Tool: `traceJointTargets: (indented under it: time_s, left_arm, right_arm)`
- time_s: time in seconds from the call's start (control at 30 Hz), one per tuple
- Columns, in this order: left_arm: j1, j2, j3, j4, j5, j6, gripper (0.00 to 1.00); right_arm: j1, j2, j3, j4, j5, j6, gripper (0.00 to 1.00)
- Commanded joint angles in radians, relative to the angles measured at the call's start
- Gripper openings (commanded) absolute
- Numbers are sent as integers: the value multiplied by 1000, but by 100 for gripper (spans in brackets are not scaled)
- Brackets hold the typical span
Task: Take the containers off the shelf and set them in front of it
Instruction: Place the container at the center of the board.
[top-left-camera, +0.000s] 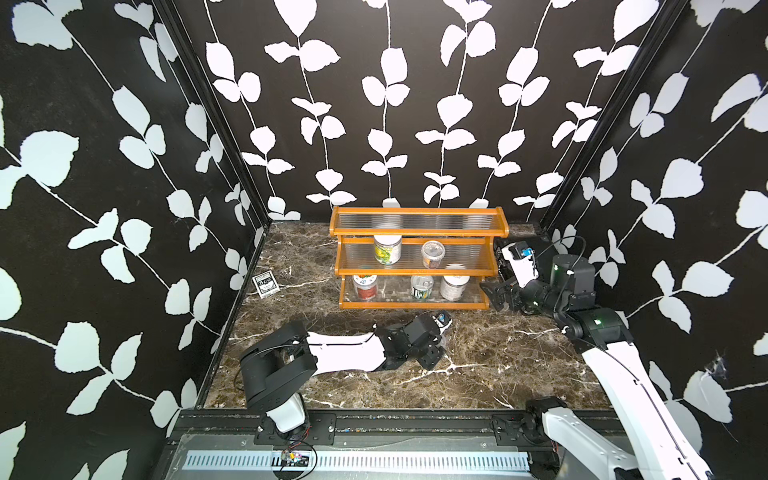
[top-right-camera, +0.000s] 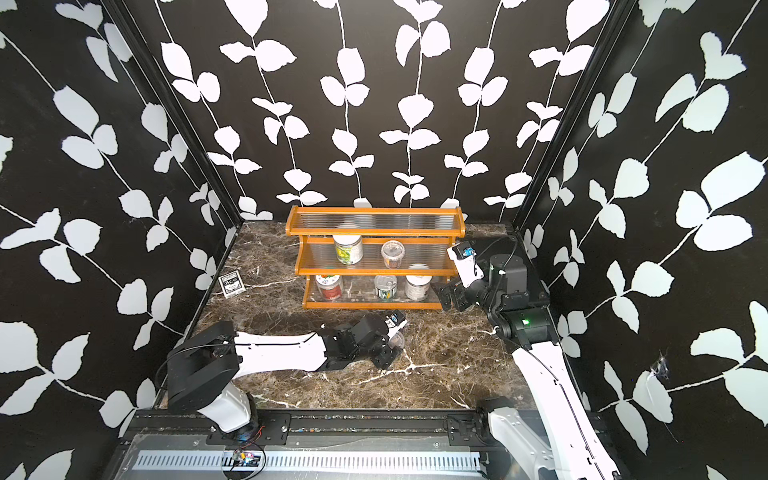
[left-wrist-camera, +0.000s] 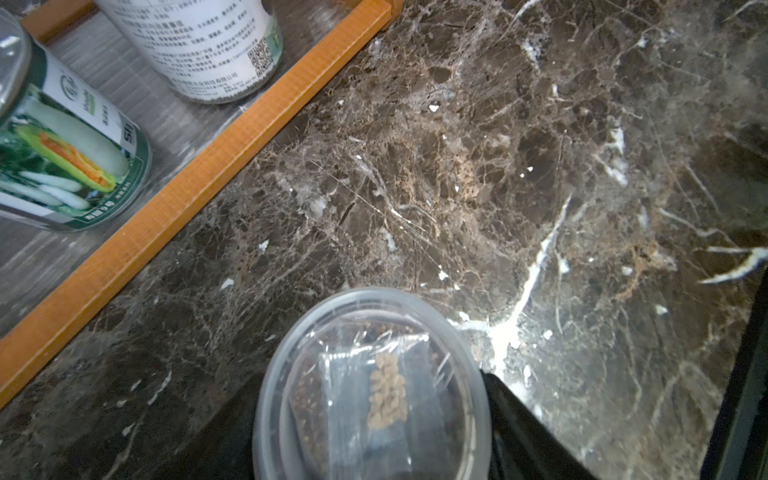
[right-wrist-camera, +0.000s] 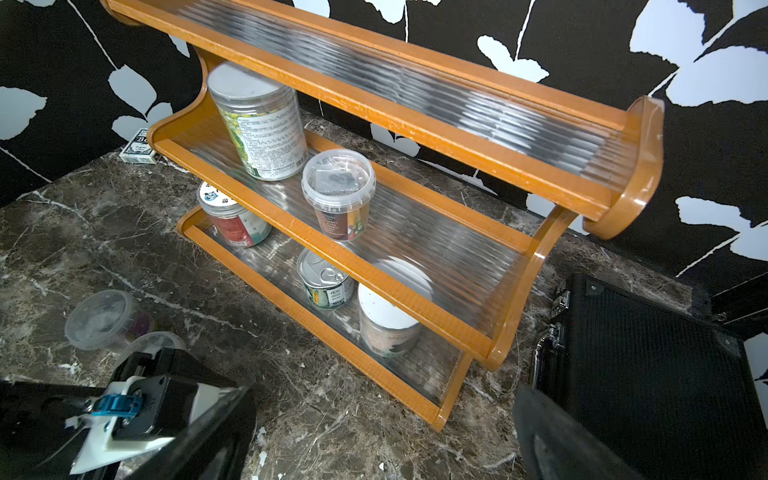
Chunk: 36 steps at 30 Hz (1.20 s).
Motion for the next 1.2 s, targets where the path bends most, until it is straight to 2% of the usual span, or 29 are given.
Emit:
traceJointTargets:
  time_s: [0.0, 0.07, 0.2, 0.33, 0.5, 0.7, 1.0, 1.17]
  left_arm:
    - [6, -48, -11, -60, -18, 17, 73]
    - [6, -50, -15, -55, -19, 18, 78]
    - [10, -36, -12, -35, 3, 15, 78]
    - [15, -17, 3, -12, 28, 18, 69]
    - [17, -17, 25, -50, 9, 34, 76]
    - [21, -13, 48, -119, -10, 82, 76]
    - [45, 8, 66, -74, 24, 103, 76]
    - [50, 2, 75, -66, 38, 112, 84]
  right_arm:
    - [-6, -14, -19, 44, 0, 7, 100]
    - [-6, -18, -23, 45, 0, 9, 100]
    - [-6, -24, -24, 40, 3, 6, 100]
    - [-7, -28, -24, 36, 5, 6, 100]
    - [-7, -31, -25, 33, 9, 4, 100]
    - [-7, -25, -28, 41, 8, 3, 100]
    - [-7, -22, -29, 47, 9, 3, 100]
    - [-7, -21, -25, 45, 12, 2, 100]
